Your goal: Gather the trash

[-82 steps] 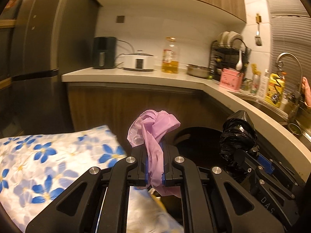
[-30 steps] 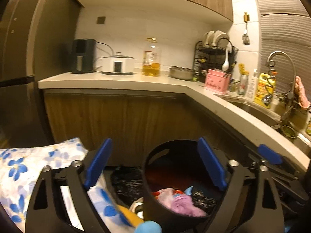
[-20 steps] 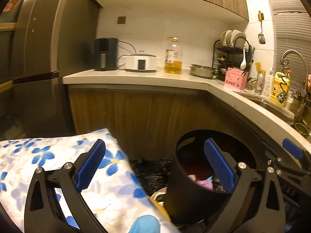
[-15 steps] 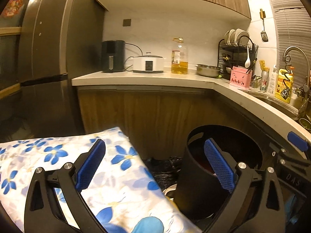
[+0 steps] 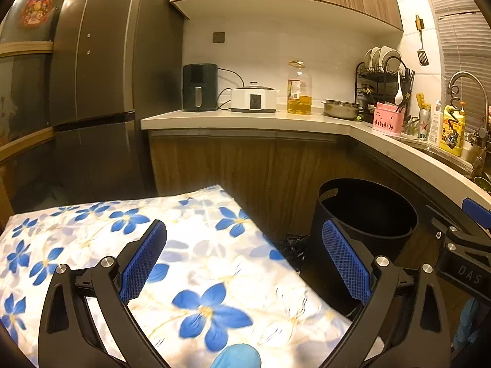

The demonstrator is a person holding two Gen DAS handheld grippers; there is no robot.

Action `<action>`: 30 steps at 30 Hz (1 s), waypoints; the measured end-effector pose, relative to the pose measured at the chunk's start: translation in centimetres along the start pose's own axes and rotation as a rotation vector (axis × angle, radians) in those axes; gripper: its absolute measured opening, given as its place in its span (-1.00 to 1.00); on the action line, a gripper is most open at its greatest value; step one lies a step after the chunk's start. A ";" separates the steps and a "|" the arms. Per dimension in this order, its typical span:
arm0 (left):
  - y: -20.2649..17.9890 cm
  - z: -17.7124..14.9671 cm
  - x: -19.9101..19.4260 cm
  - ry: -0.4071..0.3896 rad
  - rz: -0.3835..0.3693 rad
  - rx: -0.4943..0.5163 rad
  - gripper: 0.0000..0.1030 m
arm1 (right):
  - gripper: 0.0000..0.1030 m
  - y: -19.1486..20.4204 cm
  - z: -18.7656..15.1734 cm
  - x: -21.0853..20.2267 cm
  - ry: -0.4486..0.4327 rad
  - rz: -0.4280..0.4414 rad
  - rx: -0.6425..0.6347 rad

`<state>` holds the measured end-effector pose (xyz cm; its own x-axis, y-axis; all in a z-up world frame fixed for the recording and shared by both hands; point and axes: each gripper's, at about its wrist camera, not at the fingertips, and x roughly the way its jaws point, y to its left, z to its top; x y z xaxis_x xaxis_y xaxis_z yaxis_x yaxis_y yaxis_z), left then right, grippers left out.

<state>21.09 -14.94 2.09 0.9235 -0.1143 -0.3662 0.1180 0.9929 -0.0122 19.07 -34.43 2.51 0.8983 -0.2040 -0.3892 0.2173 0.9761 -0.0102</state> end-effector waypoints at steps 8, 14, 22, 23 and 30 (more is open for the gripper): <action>2.1 -1.8 -3.2 0.007 0.012 -0.014 0.88 | 0.89 1.9 -1.6 -3.7 0.003 0.018 -0.002; 3.3 -2.9 -5.5 0.005 0.020 -0.027 0.88 | 0.89 2.7 -2.8 -6.2 0.006 0.024 0.003; 4.3 -4.4 -7.8 0.014 0.027 -0.035 0.88 | 0.89 4.1 -4.3 -9.3 0.003 0.042 -0.015; 4.5 -4.6 -8.1 0.013 0.028 -0.036 0.88 | 0.89 4.3 -4.4 -9.5 0.003 0.043 -0.016; 5.2 -5.3 -9.7 0.008 0.030 -0.042 0.88 | 0.89 4.9 -5.0 -11.3 -0.005 0.045 -0.015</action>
<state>10.84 -8.50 0.62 0.9233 -0.0839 -0.3748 0.0743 0.9964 -0.0400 8.02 -26.99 2.25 0.9090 -0.1601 -0.3849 0.1709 0.9853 -0.0065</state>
